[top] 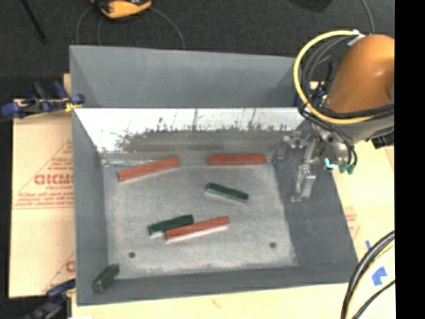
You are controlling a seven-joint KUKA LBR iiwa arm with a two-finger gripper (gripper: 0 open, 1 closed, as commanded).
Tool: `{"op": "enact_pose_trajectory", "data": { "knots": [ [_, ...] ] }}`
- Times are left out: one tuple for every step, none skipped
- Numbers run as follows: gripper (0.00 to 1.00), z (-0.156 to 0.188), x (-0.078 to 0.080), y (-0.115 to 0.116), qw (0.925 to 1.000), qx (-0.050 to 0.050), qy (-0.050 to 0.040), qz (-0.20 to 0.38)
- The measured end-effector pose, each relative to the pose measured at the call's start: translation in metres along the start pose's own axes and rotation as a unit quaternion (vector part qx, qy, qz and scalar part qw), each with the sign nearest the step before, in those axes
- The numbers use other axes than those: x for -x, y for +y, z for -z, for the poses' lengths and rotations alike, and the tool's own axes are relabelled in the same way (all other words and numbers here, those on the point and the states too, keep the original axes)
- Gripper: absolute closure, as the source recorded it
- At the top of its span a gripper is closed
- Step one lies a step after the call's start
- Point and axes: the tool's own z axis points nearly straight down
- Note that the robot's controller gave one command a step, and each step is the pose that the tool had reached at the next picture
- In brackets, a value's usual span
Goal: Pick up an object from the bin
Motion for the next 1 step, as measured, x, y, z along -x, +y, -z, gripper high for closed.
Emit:
{"op": "enact_pose_trajectory", "data": {
  "knots": [
    [0.0,0.0023,0.0004,0.0002,1.0,0.0,-0.0015,0.0]
  ]
}}
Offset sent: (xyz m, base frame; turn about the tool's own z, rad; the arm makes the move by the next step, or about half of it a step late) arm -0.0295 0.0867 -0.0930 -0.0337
